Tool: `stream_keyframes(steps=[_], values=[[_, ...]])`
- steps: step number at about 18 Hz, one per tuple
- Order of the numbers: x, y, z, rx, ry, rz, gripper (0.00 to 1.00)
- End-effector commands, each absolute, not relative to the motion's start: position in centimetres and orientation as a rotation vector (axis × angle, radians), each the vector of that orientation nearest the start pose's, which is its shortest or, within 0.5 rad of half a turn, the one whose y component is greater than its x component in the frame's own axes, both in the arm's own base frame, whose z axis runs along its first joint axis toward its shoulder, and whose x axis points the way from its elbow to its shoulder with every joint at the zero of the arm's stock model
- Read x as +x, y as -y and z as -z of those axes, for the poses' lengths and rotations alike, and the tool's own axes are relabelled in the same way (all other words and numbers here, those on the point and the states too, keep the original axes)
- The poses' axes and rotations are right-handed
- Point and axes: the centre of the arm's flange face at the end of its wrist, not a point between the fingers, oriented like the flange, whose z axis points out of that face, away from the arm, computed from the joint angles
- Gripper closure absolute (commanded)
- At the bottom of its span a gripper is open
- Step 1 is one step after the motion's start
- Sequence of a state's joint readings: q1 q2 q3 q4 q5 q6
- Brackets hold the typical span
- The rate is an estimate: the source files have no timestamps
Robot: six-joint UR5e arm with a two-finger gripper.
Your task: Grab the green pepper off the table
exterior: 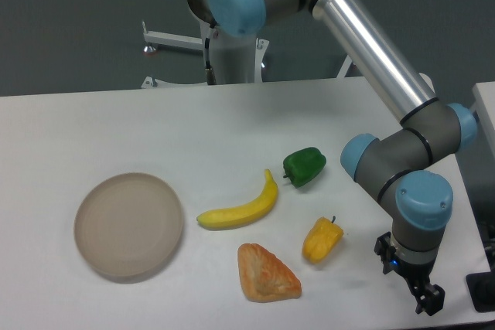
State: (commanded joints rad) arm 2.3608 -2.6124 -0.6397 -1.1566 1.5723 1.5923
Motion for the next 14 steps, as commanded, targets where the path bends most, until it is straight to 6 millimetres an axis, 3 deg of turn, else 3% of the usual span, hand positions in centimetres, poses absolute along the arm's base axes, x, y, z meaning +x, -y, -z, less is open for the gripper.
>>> stream_keyframes(steps=[6,9,14], values=[[-53.2,-71.4,-27.4,-2.767,-1.16,-0.433,0.0],[-53.0,-71.4,-27.7,-2.795,-1.072,-0.43,0.0],[-51.3,-69.6,-29.6,-2.817,-1.069,-0.4,0.0]])
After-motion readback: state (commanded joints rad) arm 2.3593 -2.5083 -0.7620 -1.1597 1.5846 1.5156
